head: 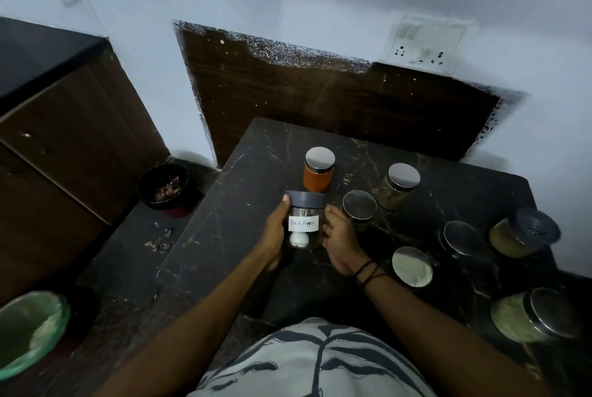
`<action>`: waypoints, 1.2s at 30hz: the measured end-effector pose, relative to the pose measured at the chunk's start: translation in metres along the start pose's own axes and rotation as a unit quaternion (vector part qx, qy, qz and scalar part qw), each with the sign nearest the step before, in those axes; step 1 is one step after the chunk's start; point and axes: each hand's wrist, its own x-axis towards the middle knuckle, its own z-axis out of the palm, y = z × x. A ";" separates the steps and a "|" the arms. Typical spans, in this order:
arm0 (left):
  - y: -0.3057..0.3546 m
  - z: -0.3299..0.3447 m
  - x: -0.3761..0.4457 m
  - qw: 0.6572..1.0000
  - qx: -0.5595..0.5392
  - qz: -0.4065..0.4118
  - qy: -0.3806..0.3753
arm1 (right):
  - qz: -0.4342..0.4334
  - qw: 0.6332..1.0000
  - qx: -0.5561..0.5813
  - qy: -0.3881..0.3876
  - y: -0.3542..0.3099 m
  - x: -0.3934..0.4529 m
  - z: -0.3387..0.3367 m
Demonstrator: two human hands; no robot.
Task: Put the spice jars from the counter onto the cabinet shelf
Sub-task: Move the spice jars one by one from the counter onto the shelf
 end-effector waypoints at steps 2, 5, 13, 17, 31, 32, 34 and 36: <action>0.000 -0.001 0.002 1.000 0.016 0.003 0.014 | 0.006 1.000 -0.003 -0.021 0.002 -0.001 -0.002; 0.003 -0.001 0.003 0.999 0.037 0.014 0.019 | -0.001 0.999 -0.003 -0.053 0.001 -0.003 -0.002; 0.086 0.031 0.014 0.990 0.078 0.118 0.004 | -0.102 0.993 -0.029 -0.057 -0.067 0.012 0.022; 0.172 0.067 0.023 0.976 0.056 0.208 -0.011 | -0.221 0.974 -0.043 -0.017 -0.153 0.025 0.047; 0.412 0.211 -0.005 0.877 0.099 0.465 -0.068 | -0.502 0.861 -0.074 -0.039 -0.416 -0.025 0.120; 0.420 0.216 -0.006 0.872 0.091 0.477 -0.068 | -0.509 0.857 -0.071 -0.042 -0.425 -0.027 0.122; 0.432 0.224 -0.005 0.867 0.062 0.491 -0.063 | -0.521 0.849 -0.076 -0.047 -0.438 -0.031 0.125; 0.443 0.231 -0.003 0.861 0.046 0.504 -0.054 | -0.537 0.838 -0.087 -0.042 -0.449 -0.036 0.130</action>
